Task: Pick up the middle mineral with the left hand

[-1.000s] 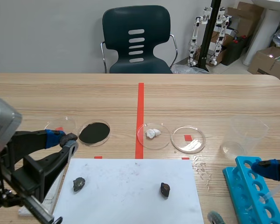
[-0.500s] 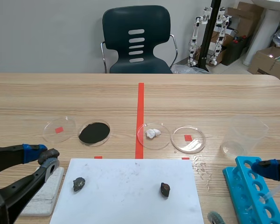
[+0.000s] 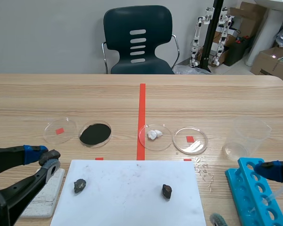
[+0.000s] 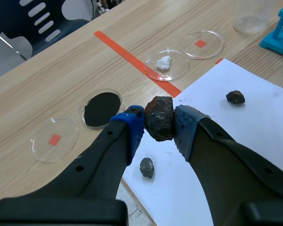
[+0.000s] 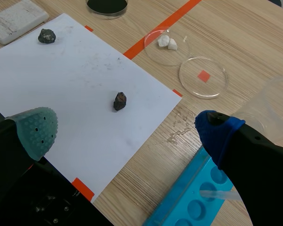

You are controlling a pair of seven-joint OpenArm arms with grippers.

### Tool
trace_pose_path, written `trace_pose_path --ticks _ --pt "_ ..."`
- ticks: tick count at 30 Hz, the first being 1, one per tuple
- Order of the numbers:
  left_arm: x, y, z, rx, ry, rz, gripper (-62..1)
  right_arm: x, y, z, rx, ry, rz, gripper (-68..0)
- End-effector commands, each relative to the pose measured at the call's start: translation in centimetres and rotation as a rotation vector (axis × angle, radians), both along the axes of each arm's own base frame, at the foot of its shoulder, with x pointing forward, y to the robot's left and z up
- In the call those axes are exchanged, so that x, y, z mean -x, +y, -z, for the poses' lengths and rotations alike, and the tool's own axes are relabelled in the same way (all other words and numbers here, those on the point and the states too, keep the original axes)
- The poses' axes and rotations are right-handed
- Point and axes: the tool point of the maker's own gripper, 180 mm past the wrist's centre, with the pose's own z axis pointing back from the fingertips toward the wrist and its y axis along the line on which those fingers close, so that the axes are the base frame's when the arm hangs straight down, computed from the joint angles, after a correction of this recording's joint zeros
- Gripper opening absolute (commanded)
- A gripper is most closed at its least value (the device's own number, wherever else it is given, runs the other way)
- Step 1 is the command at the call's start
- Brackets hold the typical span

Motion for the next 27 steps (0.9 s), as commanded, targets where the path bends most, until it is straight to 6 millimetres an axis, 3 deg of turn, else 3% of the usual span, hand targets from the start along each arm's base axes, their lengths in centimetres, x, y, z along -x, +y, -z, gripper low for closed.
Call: trace_pose_path --ticks 1,27 --pt "-0.13 -0.45 -0.84 0.032 -0.025 -0.001 -49.0 -0.51 0.21 -0.88 -0.019 -0.033 -0.002 -6.5" --pt "-0.34 -0.27 -0.94 0.027 -0.035 -0.012 -49.0 -0.51 0.21 -0.88 -0.019 -0.033 -0.002 -6.5"
